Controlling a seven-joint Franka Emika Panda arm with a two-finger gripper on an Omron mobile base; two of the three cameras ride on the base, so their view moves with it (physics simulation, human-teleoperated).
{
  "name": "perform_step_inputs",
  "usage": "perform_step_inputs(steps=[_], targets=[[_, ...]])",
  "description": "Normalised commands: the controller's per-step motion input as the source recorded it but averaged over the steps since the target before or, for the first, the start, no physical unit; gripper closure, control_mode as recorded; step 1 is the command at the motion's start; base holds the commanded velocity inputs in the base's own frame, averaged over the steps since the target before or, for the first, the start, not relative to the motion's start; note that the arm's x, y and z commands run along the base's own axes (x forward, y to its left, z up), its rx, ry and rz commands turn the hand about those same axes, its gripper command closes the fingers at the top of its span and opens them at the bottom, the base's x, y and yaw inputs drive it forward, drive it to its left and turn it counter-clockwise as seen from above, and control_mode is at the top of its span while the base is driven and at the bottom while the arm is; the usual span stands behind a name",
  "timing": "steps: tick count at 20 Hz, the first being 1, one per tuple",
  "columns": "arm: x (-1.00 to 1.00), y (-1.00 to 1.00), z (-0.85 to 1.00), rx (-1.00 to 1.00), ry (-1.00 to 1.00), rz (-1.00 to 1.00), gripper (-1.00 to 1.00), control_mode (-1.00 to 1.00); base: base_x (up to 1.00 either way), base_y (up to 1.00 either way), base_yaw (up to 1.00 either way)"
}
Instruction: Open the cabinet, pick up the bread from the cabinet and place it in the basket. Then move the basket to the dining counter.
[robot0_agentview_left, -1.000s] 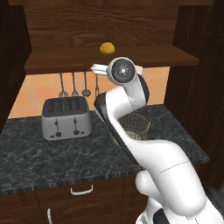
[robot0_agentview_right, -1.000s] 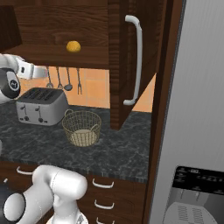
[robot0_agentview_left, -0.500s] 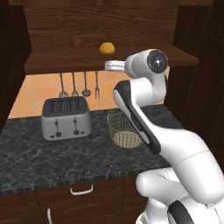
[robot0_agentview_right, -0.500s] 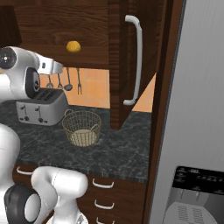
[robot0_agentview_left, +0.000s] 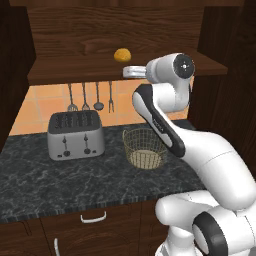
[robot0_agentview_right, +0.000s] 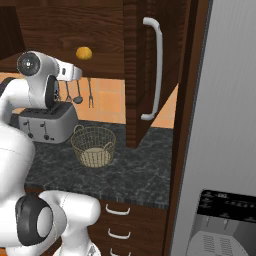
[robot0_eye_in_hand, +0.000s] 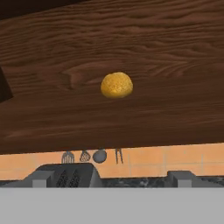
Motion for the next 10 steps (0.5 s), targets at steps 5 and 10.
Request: perform_step_inputs(steps=[5,10], targets=[[0.41,-0.28,0.0,0.0,-0.01,0.0,-1.0,-1.0,0.0,0.0,0.0],[0.57,-0.2,0.0,0.0,0.01,0.0,-1.0,-1.0,0.0,0.0,0.0]])
